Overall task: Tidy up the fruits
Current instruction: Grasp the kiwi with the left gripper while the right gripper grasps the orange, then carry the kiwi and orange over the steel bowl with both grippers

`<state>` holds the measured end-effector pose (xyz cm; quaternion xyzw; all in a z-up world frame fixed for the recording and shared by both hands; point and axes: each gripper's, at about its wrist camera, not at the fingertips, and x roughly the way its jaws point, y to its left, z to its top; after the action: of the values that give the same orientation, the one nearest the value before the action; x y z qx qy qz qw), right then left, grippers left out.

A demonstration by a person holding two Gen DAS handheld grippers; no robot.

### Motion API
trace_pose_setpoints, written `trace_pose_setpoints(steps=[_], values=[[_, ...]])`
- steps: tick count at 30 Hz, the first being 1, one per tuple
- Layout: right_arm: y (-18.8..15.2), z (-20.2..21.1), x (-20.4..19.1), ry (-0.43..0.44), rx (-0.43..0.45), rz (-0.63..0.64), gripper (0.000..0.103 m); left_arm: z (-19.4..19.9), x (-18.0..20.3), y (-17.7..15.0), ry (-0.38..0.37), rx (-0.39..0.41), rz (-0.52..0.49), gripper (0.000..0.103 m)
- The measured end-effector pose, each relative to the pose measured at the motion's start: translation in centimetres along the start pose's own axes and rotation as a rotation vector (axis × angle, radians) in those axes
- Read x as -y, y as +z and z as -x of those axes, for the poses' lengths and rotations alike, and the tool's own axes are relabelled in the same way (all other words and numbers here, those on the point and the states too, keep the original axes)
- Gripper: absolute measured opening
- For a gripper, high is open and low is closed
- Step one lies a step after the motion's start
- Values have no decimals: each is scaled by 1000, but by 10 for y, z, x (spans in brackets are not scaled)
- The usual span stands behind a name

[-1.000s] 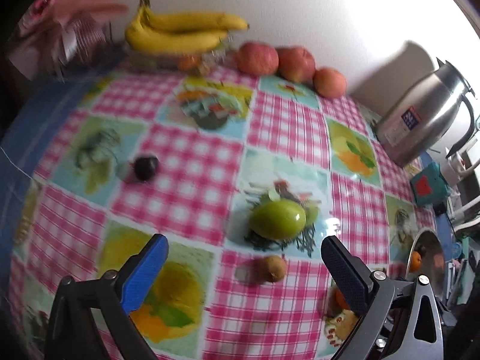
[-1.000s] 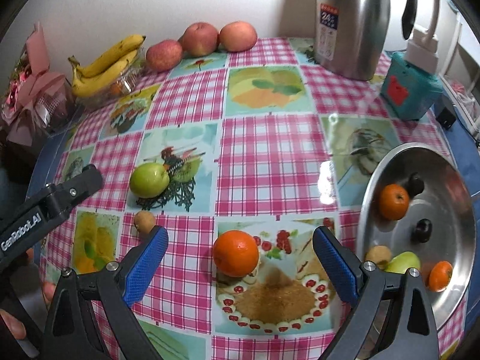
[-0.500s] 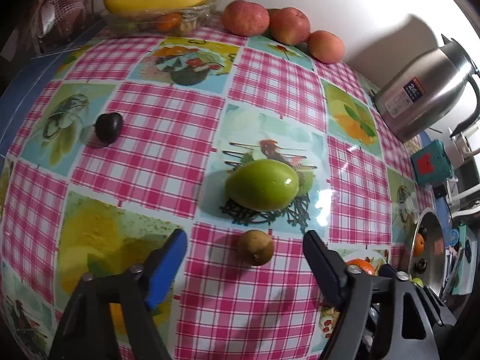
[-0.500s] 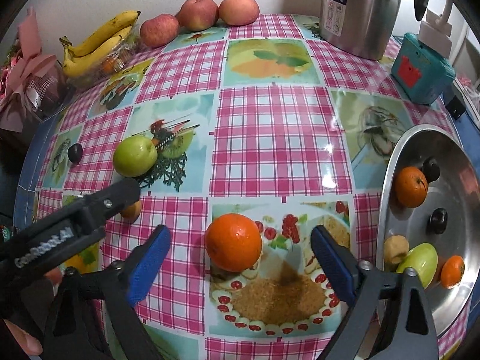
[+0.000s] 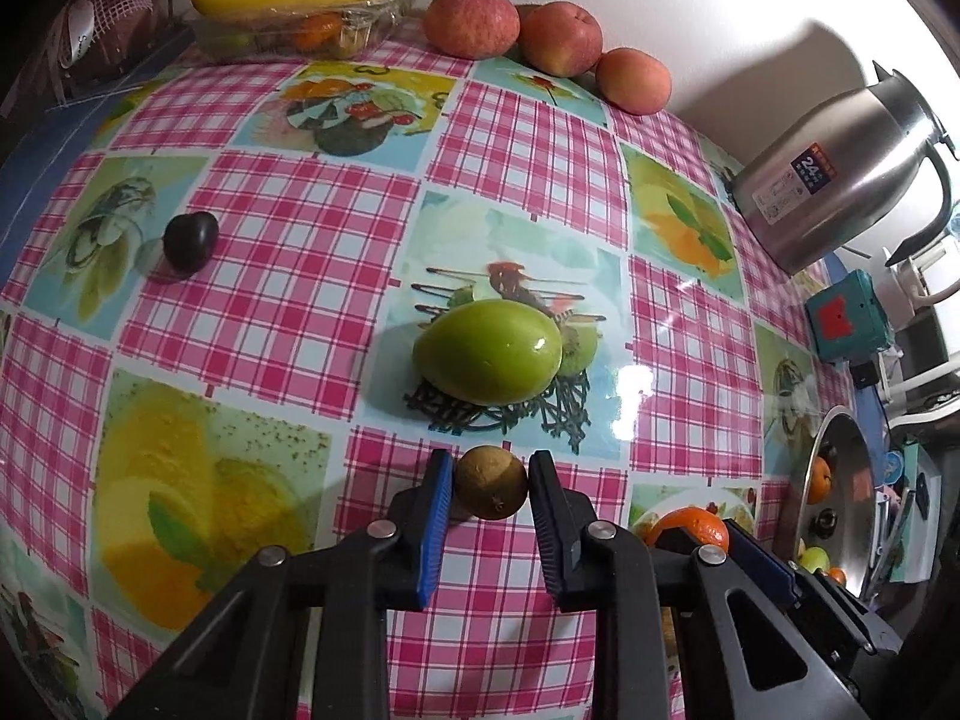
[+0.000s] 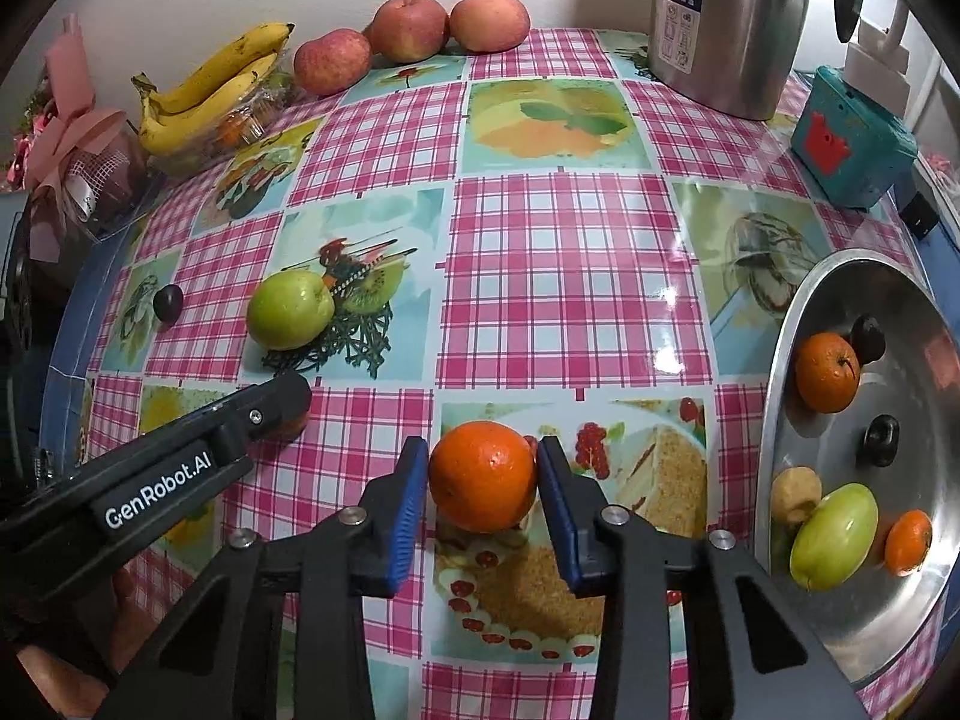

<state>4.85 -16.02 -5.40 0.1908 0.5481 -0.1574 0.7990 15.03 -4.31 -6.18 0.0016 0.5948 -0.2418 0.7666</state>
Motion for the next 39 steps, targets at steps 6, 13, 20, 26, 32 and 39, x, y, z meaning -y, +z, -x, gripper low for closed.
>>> trace_pose_setpoints(steps=[6,13,20,26,32,39], values=[[3,15,2,23,34,-14,37,19,3,6,-24,34,7,28],[8,41,2,16,92,-19,37,41,7,13,-20,59,13,28],[8,50,-1,-12,94,-3,37,49,8,12,13,52,20,28],[7,55,0,-33,87,5,37,53,10,9,27,56,23,28],[6,56,8,-49,70,-4,37,51,16,7,38,47,16,28],[6,59,27,-71,65,-39,37,47,32,4,46,41,-8,28]])
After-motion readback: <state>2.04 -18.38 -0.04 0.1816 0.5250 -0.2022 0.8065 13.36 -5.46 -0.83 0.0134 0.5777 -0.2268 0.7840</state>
